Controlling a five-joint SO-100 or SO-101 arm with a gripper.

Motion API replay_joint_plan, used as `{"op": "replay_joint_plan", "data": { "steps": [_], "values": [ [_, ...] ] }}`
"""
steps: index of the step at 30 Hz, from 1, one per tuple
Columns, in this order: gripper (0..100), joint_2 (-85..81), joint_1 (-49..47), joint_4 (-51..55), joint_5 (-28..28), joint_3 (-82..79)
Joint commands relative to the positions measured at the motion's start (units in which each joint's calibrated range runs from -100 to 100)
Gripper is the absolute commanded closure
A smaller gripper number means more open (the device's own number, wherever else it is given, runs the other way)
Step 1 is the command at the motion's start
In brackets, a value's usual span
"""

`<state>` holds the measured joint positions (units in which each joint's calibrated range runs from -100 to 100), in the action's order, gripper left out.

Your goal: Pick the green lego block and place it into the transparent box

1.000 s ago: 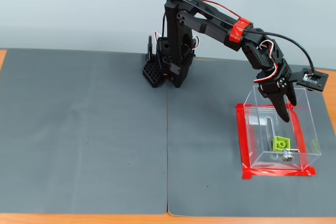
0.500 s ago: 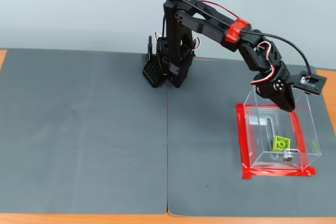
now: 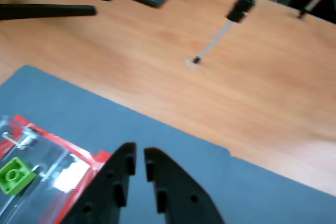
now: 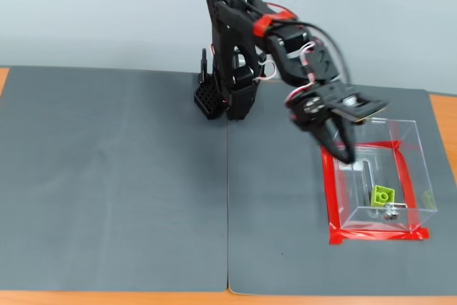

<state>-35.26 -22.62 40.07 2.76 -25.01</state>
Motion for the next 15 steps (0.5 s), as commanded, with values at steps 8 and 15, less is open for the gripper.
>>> {"op": "replay_joint_plan", "data": {
  "steps": [8, 15],
  "values": [
    [98, -28.2, 14.53, -0.49, -0.18, -27.86],
    [98, -42.53, 15.72, -0.57, 0.18, -41.7]
  ]
}}
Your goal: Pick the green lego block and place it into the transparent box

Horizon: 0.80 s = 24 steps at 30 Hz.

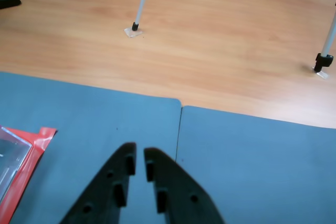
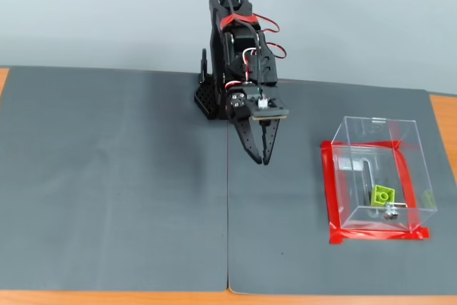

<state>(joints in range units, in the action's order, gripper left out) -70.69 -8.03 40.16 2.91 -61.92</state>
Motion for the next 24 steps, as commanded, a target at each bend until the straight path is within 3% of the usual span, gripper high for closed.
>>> {"op": "replay_joint_plan", "data": {
  "steps": [1, 9, 24],
  "values": [
    [98, -9.22, 1.51, -0.66, 0.09, -6.51],
    [98, -20.58, 6.95, 0.03, -0.33, -18.99],
    [98, -28.72, 6.5, -0.49, -0.28, -34.19]
  ]
}}
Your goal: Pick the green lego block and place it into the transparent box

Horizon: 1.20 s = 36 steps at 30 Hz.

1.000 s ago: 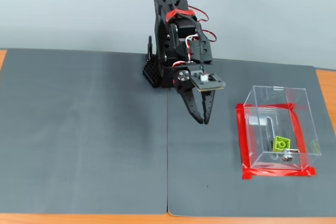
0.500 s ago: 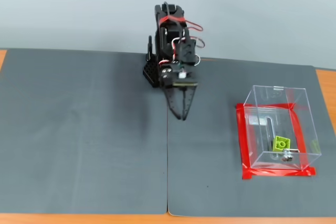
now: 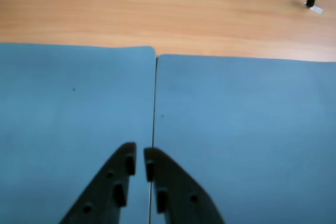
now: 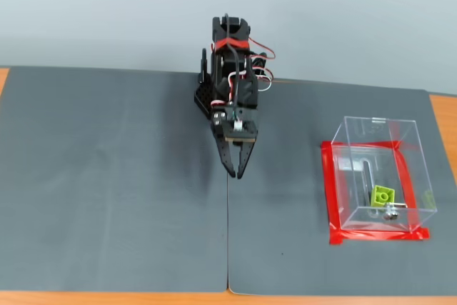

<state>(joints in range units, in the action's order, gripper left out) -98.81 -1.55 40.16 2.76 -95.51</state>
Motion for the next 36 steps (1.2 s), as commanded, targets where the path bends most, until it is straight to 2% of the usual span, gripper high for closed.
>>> {"op": "replay_joint_plan", "data": {
  "steps": [1, 9, 18, 23, 36],
  "values": [
    [98, -0.6, -0.73, -0.05, -0.13, -1.05],
    [98, -0.6, -5.2, 0.3, -0.13, -4.04],
    [98, -0.85, -4.83, 19.48, -0.44, -1.87],
    [98, -0.85, -4.76, 22.86, -3.72, -1.05],
    [98, -0.85, -4.76, 33.37, -3.78, 2.2]
  ]
}}
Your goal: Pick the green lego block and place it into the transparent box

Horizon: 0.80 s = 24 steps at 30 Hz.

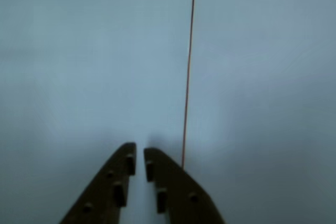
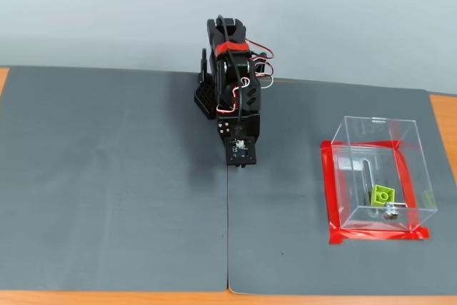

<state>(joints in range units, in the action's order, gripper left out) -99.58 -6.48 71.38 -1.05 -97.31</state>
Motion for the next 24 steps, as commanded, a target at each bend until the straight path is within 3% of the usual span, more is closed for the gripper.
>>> {"op": "replay_joint_plan", "data": {
  "steps": [1, 24],
  "values": [
    [98, -0.09, 0.18, 2.75, -0.02, 4.18],
    [98, 0.17, 0.18, 3.27, 0.14, 4.54]
  ]
}}
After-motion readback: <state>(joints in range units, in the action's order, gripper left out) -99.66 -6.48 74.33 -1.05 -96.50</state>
